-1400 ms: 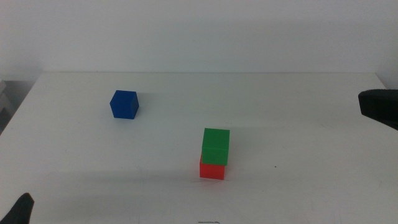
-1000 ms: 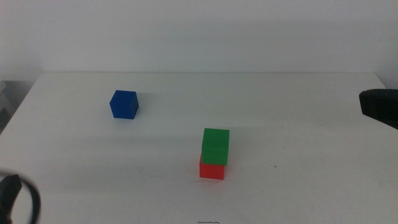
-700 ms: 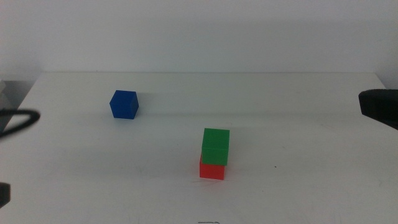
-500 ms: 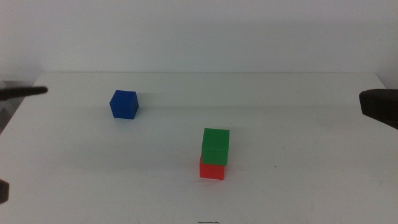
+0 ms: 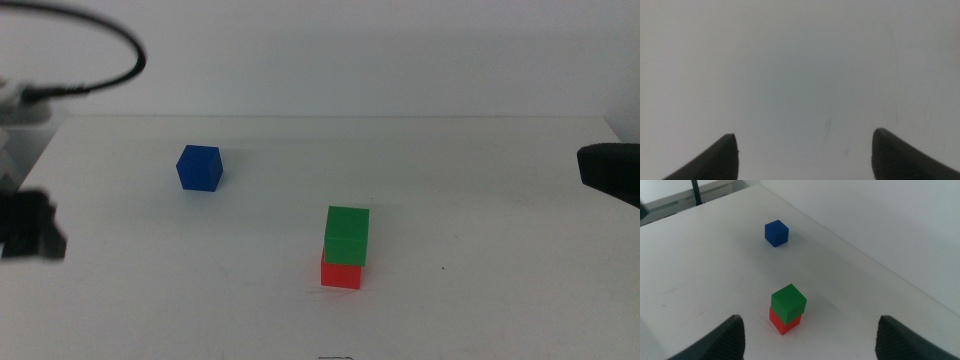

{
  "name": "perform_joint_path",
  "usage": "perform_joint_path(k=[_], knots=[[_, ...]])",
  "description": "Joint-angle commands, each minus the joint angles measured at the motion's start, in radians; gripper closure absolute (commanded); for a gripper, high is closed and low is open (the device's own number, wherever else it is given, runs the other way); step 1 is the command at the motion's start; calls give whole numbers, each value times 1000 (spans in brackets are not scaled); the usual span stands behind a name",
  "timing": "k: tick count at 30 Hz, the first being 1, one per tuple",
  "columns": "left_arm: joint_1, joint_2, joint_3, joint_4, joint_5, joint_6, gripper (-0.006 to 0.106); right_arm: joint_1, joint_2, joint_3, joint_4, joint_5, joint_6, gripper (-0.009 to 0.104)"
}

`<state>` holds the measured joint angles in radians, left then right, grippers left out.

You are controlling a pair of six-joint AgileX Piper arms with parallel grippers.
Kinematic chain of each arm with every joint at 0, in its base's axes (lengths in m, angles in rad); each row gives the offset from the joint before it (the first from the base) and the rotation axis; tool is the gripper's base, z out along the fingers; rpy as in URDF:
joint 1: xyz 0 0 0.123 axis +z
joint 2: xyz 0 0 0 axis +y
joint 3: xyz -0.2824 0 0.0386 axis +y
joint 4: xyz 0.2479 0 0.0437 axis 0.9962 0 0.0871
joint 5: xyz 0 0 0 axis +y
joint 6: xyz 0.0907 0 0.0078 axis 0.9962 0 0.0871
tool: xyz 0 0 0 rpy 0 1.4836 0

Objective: Stack red cubes first, then green, then blue cubes in a specific spot.

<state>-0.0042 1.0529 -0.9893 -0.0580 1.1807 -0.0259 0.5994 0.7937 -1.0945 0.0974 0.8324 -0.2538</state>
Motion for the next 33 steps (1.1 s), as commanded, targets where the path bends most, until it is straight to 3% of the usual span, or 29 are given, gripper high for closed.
perform_joint_path(k=[1,11,19,33], knots=[[-4,68,-107,-12,-44,16,12,-7,1,-23,-5,-76,-7,28],[-17,469,-504,-59,-19,118,12,-7,1,-23,-5,-76,-7,28],[-106,741,-793,7,-11,133,12,-7,1,-23,-5,-76,-7,28],[-137,1045,-1055,11,-74,148,12,-7,1,-23,-5,-76,-7,28]])
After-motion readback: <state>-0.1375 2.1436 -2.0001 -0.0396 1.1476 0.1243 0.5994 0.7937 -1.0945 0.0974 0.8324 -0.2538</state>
